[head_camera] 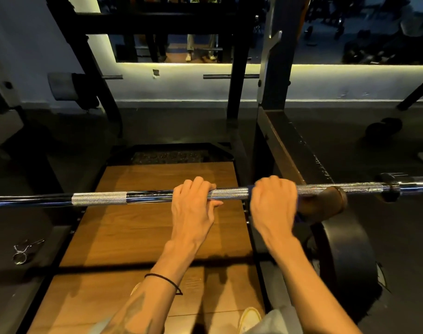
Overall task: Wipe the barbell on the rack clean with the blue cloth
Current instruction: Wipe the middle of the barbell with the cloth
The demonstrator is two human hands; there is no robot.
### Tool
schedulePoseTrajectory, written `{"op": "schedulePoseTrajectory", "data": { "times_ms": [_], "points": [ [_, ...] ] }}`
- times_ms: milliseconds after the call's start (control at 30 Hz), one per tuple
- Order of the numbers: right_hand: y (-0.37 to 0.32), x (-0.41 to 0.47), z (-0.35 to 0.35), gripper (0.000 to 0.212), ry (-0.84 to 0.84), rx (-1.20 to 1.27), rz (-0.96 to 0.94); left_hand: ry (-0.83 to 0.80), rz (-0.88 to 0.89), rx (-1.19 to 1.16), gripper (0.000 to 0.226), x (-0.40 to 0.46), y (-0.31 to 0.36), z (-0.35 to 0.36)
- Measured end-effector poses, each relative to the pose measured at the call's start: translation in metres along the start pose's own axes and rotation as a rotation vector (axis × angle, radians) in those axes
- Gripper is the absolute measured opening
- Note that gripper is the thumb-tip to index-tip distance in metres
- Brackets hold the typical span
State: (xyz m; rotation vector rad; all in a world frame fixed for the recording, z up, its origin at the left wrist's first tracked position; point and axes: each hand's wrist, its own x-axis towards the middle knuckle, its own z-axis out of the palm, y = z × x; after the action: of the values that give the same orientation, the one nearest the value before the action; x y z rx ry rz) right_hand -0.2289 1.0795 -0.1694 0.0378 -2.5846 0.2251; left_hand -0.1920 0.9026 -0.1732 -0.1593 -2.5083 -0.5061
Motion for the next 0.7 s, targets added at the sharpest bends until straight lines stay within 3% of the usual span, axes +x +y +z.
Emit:
{"op": "schedulePoseTrajectory", "data": {
  "times_ms": [133, 233, 433, 567, 700],
  "points": [
    [-0.053, -0.014, 0.007, 0.03, -0.074, 0.085, -0.198, -0.011, -0.032, 0.011, 0.023, 0.001, 0.004, -0.002],
    [-0.031, -0.007, 0.005, 0.034, -0.075, 0.145, -0.296, -0.022, -0.016, 0.017, 0.027, 0.001, 0.001, -0.004],
    [0.055, 0.004, 0.002, 0.039, -0.001, 0.059, -0.068, -0.103, -0.028, 0.036, 0.031, 0.005, -0.002, -0.005],
    [0.032, 0.002, 0.004, 0.039, 0.005, 0.029, 0.075, -0.25, 0.106, 0.153, 0.041, 0.026, -0.007, -0.017],
    [-0.023, -0.009, 0.012, 0.039, -0.1, 0.109, -0.058, -0.454, 0.089, 0.19, 0.054, 0.053, -0.001, -0.018]
  ]
}}
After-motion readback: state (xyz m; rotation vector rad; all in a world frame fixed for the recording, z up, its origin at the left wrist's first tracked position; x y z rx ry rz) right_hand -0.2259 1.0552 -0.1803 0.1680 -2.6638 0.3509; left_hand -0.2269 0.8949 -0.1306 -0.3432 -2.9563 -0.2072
